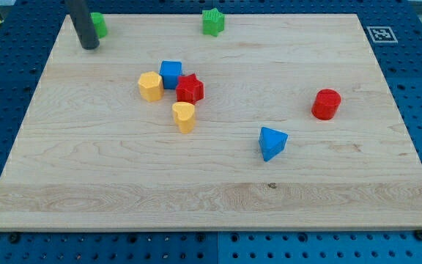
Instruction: Move arm to the left of green star
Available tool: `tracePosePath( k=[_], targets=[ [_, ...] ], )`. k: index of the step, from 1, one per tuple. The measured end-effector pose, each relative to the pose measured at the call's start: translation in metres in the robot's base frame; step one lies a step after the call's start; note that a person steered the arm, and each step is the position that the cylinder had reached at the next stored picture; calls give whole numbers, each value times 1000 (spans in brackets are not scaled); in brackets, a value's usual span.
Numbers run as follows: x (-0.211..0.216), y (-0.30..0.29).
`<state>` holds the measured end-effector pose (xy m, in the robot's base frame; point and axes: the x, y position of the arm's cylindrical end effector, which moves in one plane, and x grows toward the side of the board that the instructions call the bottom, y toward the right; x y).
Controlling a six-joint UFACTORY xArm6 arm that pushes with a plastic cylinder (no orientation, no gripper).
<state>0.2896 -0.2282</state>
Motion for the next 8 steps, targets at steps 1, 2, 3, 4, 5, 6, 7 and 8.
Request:
tracePosePath(
  k=[1, 2, 3, 4, 5, 6, 7, 8],
  targets=[
    [0, 6],
    [3, 48],
    [-1, 55],
    [-15, 75],
    [-23, 107],
    [-30, 125],
    [-63, 125],
    [-86, 126]
  ],
)
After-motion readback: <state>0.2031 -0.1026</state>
